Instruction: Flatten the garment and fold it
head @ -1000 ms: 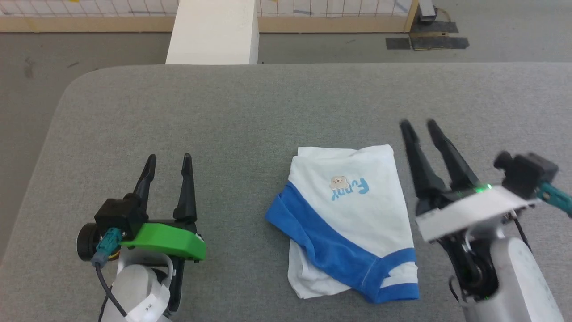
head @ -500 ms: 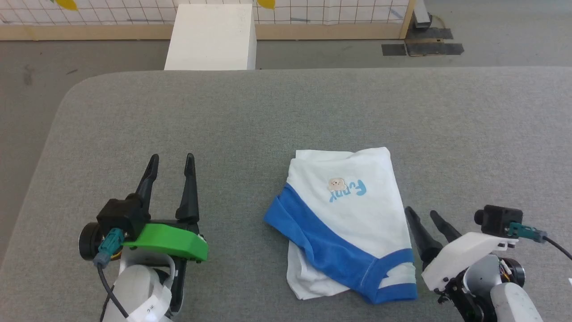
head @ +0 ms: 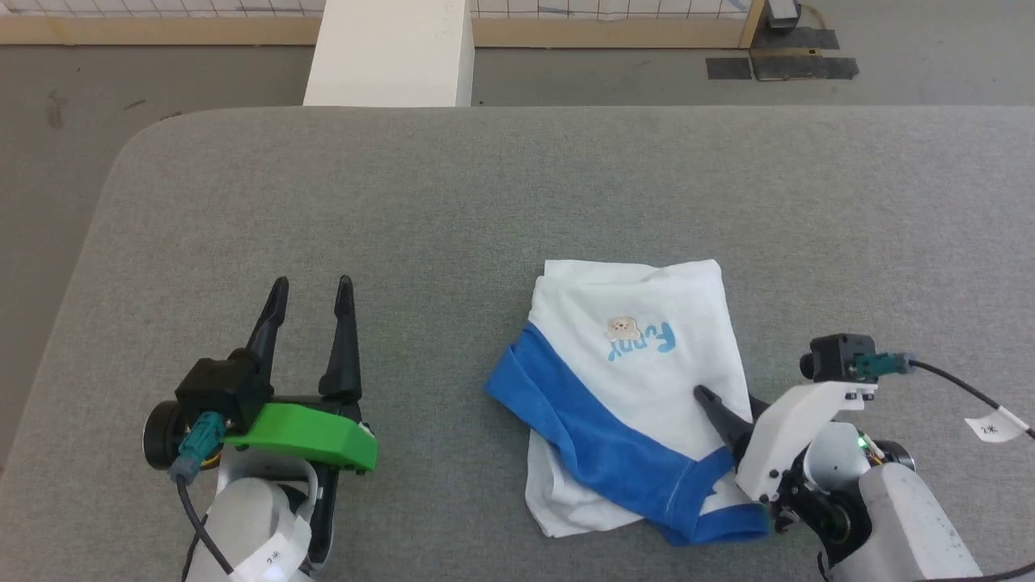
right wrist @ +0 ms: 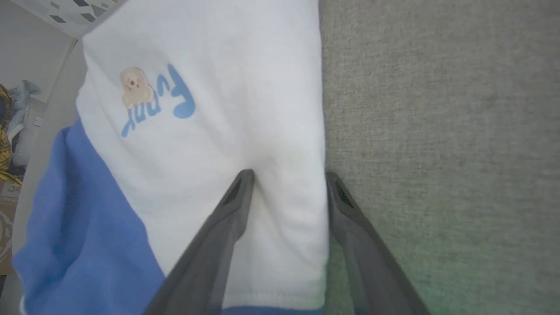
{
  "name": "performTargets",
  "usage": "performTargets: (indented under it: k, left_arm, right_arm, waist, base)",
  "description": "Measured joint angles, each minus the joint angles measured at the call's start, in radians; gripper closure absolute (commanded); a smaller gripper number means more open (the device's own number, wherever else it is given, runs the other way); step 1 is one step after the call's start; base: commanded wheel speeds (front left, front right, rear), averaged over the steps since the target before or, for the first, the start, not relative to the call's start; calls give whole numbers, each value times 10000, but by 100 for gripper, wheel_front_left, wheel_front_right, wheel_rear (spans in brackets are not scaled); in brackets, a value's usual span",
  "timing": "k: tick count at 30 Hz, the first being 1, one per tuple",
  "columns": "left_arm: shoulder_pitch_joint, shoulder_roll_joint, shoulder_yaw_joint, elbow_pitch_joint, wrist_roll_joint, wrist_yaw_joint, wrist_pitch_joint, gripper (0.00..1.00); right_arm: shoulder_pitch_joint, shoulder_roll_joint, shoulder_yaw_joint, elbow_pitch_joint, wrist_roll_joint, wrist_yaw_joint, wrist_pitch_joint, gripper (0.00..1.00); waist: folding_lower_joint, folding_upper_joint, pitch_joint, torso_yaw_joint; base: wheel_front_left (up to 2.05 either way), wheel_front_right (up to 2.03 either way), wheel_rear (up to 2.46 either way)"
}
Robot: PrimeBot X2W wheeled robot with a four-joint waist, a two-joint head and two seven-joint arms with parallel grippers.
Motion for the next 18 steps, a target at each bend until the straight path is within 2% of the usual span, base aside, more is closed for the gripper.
performTargets:
  k: [1,5,10,14,18]
  left_arm:
    - [0,0,2,4,-6,27,0,0]
    - [2,0,56,-10,-4,77,0,0]
    - [9,-2,151,-197,13,75,0,0]
    - [9,0,259,-328,88,71,0,0]
    - [-35,-2,249,-481,173,58,0,0]
  right_arm:
    - [-47,-8,31,2,-92,0,104,100]
    - [-109,-10,276,-240,-995,0,606,100]
    - [-193,-121,984,-1045,-2999,2,1411,100]
    - [-613,-1081,2188,-1522,-3544,4,1877,100]
    - [-1452,-2468,3327,-1638,-3743,4,1864,100]
  waist:
    - [0,0,-1,-5]
    - [0,0,-16,-105]
    - [0,0,1,-425]
    - [0,0,65,-863]
    - [0,0,192,-1437]
  base:
    - [0,0,0]
    - [0,0,0]
    - [0,0,0]
    - [0,0,0]
    - [0,0,0]
